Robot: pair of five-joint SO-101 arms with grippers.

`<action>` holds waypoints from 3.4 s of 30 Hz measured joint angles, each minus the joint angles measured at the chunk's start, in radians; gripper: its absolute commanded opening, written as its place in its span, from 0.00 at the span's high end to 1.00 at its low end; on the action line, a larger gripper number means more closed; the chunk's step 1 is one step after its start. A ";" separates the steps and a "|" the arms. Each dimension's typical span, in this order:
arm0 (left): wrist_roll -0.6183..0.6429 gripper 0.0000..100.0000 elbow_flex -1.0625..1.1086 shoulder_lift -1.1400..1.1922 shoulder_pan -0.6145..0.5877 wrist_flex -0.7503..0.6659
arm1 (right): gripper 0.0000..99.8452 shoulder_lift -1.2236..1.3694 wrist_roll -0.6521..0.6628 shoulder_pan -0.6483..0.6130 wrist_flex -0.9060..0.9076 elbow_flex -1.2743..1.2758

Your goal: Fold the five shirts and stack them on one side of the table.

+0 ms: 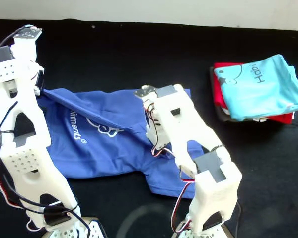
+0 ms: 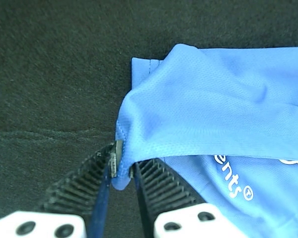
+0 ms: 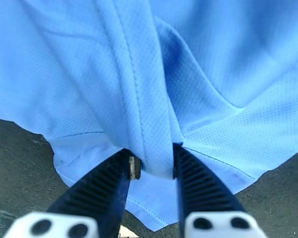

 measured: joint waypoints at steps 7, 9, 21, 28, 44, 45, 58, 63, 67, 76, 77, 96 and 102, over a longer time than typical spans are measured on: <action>0.000 0.99 0.000 0.000 0.000 0.000 | 1.00 0.000 0.000 0.011 0.003 0.000; 0.000 0.99 0.000 0.000 0.000 0.000 | 0.99 0.000 0.000 0.043 0.032 -0.017; -0.002 0.99 -0.037 0.000 0.040 0.184 | 0.99 -0.104 0.226 0.258 0.213 -0.310; -0.058 0.99 0.104 -0.100 0.041 0.201 | 0.99 -0.104 0.440 0.405 0.219 -0.500; -0.048 0.99 0.180 -0.497 0.147 0.204 | 0.99 -0.104 0.304 0.428 0.081 -0.804; -0.048 0.99 0.196 -0.502 0.147 0.204 | 0.99 -0.104 0.301 0.431 0.097 -0.804; -0.172 0.99 0.598 -0.618 0.140 0.189 | 0.99 -0.241 0.402 0.439 0.275 -0.724; -0.187 0.99 0.715 -0.618 0.107 0.121 | 0.99 -0.485 0.413 0.376 0.249 -0.354; -0.230 0.99 0.802 -0.626 0.103 0.110 | 0.99 -0.703 0.416 0.368 0.109 0.008; -0.350 0.99 0.931 -0.626 0.038 0.110 | 0.99 -0.937 0.416 0.377 0.020 0.488; -0.365 0.99 0.939 -0.628 0.028 0.110 | 0.99 -0.956 0.416 0.388 0.009 0.525; -0.400 0.99 1.206 -0.628 0.011 -0.095 | 0.99 -1.108 0.443 0.407 -0.114 0.887; -0.430 0.98 1.206 -0.628 -0.012 -0.095 | 0.87 -1.108 0.443 0.407 -0.100 0.888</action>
